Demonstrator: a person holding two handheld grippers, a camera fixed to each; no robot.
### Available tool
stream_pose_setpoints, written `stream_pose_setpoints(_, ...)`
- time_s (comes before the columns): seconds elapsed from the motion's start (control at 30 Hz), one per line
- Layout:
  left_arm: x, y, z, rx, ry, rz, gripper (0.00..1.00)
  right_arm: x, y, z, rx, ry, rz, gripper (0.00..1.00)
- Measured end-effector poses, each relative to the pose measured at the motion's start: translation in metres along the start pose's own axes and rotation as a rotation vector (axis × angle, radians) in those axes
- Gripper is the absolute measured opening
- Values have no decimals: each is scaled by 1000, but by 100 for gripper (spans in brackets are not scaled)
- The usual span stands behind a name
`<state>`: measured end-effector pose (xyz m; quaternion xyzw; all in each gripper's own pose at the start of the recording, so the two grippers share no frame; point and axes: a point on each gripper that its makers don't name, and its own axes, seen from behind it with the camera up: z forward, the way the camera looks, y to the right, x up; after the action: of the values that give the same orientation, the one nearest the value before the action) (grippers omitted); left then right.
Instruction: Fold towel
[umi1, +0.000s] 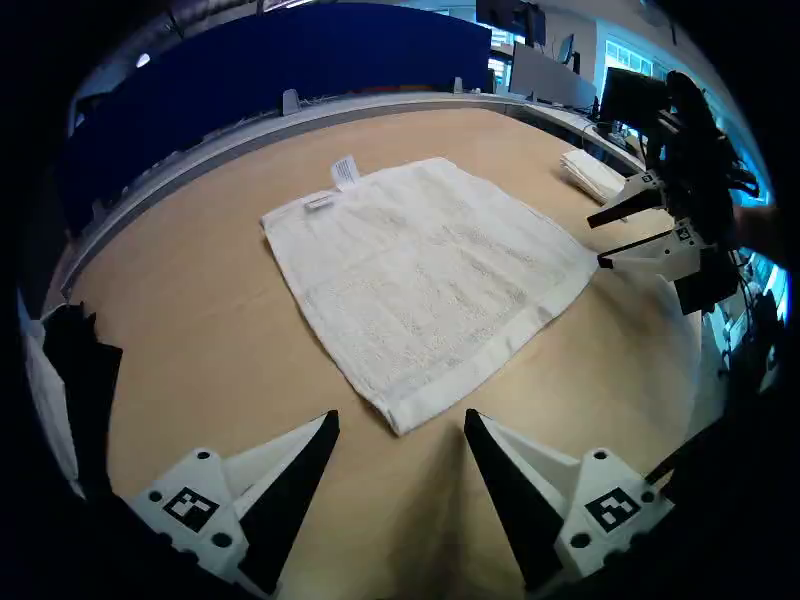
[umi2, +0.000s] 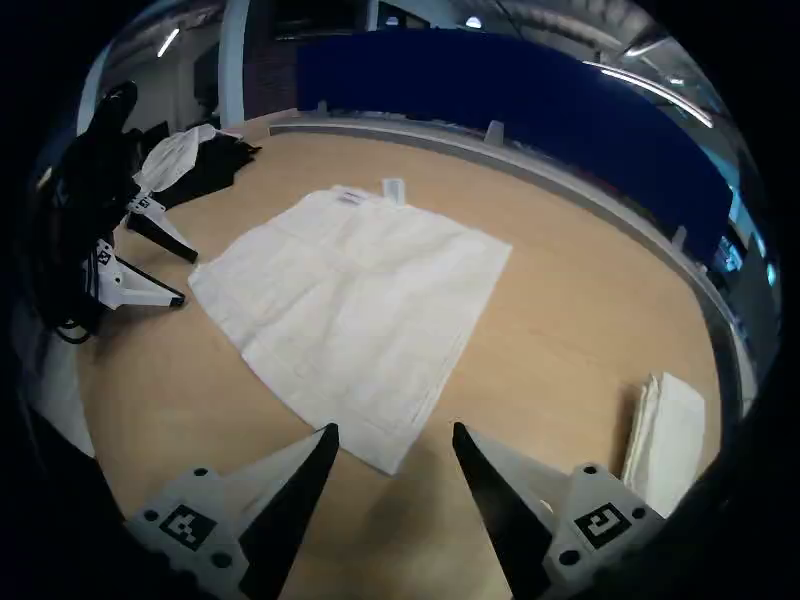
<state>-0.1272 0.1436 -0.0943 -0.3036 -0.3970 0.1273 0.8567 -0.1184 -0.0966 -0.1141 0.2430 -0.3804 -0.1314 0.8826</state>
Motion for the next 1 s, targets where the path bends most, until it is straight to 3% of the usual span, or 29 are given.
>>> stream_pose_setpoints(0.57,-2,-8,-2,16,-41,-7,66,-3,-6,6,19,-13,43,68)
stream_pose_setpoints(0.63,-2,-6,-2,14,-45,5,57,-3,-6,6,16,-13,41,66)
stream_pose_setpoints(1.0,-3,2,1,16,-55,34,36,-9,-9,5,23,-36,35,52)
